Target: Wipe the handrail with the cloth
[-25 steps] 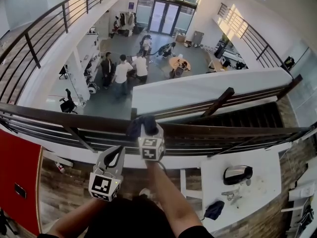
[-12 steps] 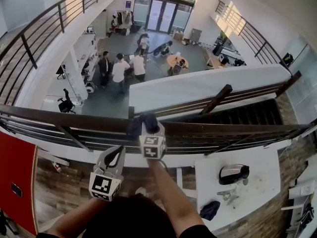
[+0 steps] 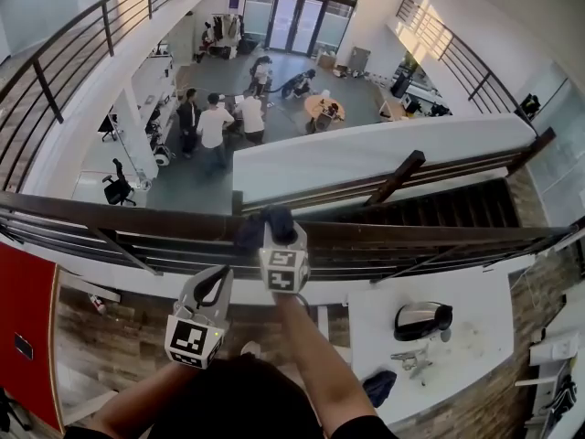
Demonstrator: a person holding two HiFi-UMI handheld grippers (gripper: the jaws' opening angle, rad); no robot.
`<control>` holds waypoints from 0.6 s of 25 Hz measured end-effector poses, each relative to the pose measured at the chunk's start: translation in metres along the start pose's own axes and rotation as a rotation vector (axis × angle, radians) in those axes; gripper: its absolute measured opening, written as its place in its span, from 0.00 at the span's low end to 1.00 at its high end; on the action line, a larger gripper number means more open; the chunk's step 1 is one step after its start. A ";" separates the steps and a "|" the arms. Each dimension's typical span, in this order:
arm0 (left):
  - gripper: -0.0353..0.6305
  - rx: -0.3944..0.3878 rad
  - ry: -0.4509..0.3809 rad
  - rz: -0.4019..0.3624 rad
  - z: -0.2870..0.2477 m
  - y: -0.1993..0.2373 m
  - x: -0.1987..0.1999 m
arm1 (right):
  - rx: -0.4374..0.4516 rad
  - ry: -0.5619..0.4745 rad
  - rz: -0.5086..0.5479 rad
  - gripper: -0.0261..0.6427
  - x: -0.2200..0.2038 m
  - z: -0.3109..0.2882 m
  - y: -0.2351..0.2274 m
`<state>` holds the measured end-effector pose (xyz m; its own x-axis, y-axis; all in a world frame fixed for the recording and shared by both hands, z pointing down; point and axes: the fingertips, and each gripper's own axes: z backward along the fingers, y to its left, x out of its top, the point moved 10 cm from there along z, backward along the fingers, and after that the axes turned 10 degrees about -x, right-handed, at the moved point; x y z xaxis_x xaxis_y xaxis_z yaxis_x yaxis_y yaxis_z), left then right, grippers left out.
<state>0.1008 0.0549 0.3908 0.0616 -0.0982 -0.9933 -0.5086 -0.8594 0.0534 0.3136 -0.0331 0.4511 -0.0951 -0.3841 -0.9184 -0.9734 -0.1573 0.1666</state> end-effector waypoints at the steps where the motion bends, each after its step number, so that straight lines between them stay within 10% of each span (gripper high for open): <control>1: 0.05 -0.001 -0.001 0.000 -0.002 -0.002 0.000 | -0.002 0.001 0.000 0.23 -0.001 0.001 -0.003; 15: 0.05 -0.025 0.017 0.014 -0.015 -0.021 -0.005 | -0.078 0.008 -0.019 0.23 -0.014 0.009 -0.054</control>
<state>0.1240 0.0665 0.3962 0.0690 -0.1187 -0.9905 -0.4879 -0.8701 0.0703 0.3655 -0.0112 0.4514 -0.0745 -0.3878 -0.9187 -0.9559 -0.2347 0.1766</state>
